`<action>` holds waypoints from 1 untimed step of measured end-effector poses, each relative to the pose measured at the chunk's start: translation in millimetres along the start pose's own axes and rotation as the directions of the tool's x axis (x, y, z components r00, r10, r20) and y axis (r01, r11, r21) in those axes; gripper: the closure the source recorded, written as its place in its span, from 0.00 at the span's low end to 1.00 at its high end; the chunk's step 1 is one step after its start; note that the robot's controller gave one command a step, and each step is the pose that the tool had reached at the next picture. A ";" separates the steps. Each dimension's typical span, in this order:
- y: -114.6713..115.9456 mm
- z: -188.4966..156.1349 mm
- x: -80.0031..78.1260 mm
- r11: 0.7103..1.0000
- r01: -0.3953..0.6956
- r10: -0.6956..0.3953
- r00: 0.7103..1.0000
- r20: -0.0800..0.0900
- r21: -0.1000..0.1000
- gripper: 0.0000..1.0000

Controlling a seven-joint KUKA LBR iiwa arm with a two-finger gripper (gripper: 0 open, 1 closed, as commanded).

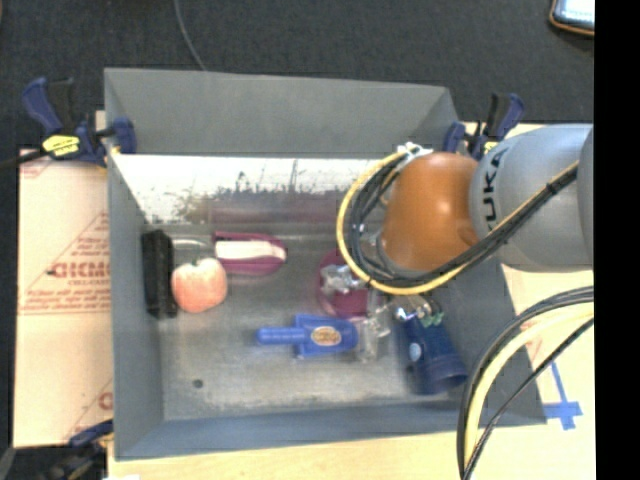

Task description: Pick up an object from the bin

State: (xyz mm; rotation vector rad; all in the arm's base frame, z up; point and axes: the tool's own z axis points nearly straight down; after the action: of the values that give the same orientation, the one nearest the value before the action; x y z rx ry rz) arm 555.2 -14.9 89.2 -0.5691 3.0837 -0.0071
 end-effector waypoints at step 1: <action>2.6 8.6 1.6 0.999 0.041 -0.041 0.999 -0.003 -0.001 0.00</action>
Offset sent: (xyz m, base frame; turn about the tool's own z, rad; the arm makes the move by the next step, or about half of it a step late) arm -0.0302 -0.0030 0.0289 -0.3885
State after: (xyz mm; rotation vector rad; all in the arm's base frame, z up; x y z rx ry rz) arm 552.8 -13.0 80.6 -0.6330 3.0745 -0.0070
